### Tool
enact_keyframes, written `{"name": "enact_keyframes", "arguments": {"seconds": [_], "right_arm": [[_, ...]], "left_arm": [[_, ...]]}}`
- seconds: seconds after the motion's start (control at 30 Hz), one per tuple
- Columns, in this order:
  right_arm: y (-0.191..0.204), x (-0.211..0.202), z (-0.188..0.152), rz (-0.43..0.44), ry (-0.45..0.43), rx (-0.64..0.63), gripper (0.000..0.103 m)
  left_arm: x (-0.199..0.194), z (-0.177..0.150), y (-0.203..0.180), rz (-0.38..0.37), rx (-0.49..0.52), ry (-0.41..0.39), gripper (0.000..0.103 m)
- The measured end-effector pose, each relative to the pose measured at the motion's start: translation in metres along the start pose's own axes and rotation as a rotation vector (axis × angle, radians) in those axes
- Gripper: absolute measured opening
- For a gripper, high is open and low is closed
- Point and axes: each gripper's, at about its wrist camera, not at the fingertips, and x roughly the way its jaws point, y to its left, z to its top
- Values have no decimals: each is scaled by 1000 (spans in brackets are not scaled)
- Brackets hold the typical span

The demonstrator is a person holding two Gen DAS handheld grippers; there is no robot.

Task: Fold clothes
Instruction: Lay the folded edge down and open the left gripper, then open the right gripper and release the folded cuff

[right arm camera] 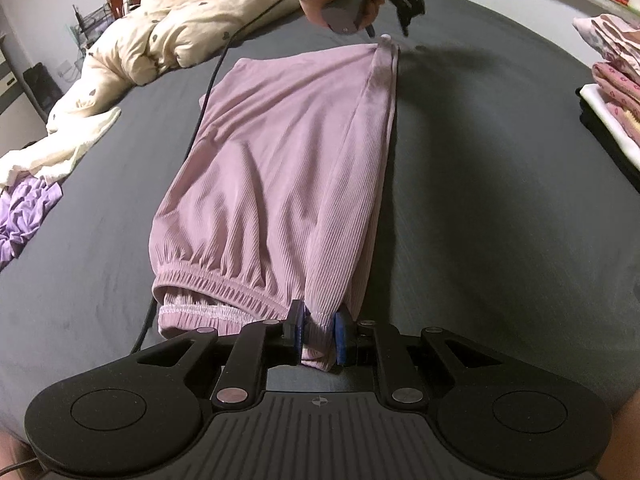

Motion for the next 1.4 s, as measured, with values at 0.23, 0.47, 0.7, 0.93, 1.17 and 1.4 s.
{"name": "enact_keyframes", "arguments": {"seconds": [0.23, 0.47, 0.7, 0.93, 1.17, 1.4], "right_arm": [[-4, -2, 0, 10, 1, 24, 14], [1, -4, -3, -15, -7, 3, 14], [0, -10, -3, -20, -16, 40, 14], [-24, -11, 4, 68, 10, 219, 15], [-45, -22, 20, 218, -11, 382, 15], [-40, -22, 26, 218, -4, 347, 14]], "left_arm": [[-53, -8, 14, -61, 91, -58, 57], [-139, -105, 53, -158, 235, -39, 60], [-230, -228, 96, -190, 294, -45, 66], [-287, -340, 98, -165, 412, -79, 70], [-284, -401, 66, -69, 510, -180, 70], [-263, -404, 57, 11, 384, -246, 66]]}}
